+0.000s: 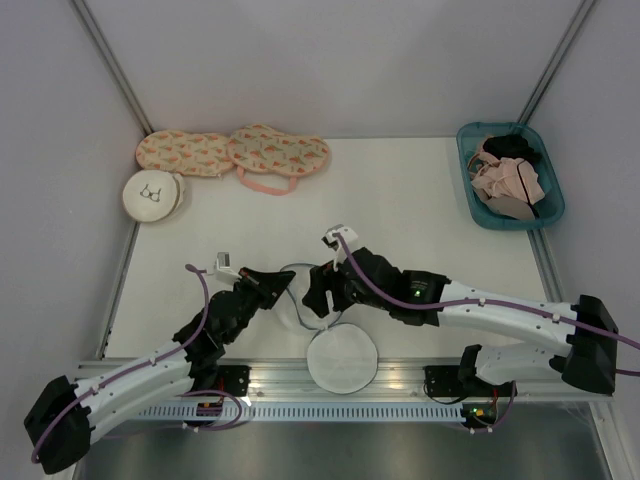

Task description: Unzip the laundry bag and remove the bra

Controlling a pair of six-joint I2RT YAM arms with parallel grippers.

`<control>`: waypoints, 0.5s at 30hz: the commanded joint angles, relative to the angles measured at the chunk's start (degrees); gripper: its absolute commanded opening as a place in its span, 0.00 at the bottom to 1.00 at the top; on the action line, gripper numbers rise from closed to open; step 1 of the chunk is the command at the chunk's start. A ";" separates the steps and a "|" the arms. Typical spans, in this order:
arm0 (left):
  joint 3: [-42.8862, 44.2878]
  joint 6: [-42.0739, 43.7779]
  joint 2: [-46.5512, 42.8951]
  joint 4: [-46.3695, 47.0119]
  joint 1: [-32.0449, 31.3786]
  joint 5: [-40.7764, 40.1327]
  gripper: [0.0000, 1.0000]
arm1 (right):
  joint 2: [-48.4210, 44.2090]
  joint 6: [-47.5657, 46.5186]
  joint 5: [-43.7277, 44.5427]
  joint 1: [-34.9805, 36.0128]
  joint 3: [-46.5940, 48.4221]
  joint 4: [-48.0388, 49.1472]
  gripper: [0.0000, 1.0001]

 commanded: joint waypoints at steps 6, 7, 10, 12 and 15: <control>5.77 -1.88 -11.44 -22.07 0.35 2.23 0.02 | 11.93 3.28 10.15 4.49 4.33 4.04 0.76; 5.95 -2.06 -11.18 -24.26 0.35 2.93 0.02 | 12.89 3.11 10.85 4.49 4.95 3.95 0.76; 5.34 -3.02 -9.34 -25.16 0.35 5.74 0.02 | 16.50 3.28 11.91 4.40 5.83 5.18 0.74; 4.46 -3.55 -8.37 -25.16 0.35 7.59 0.02 | 18.70 3.37 14.28 4.49 5.74 6.32 0.73; 3.93 -3.64 -8.72 -26.39 0.35 9.00 0.02 | 21.25 3.46 17.78 4.49 6.27 6.76 0.73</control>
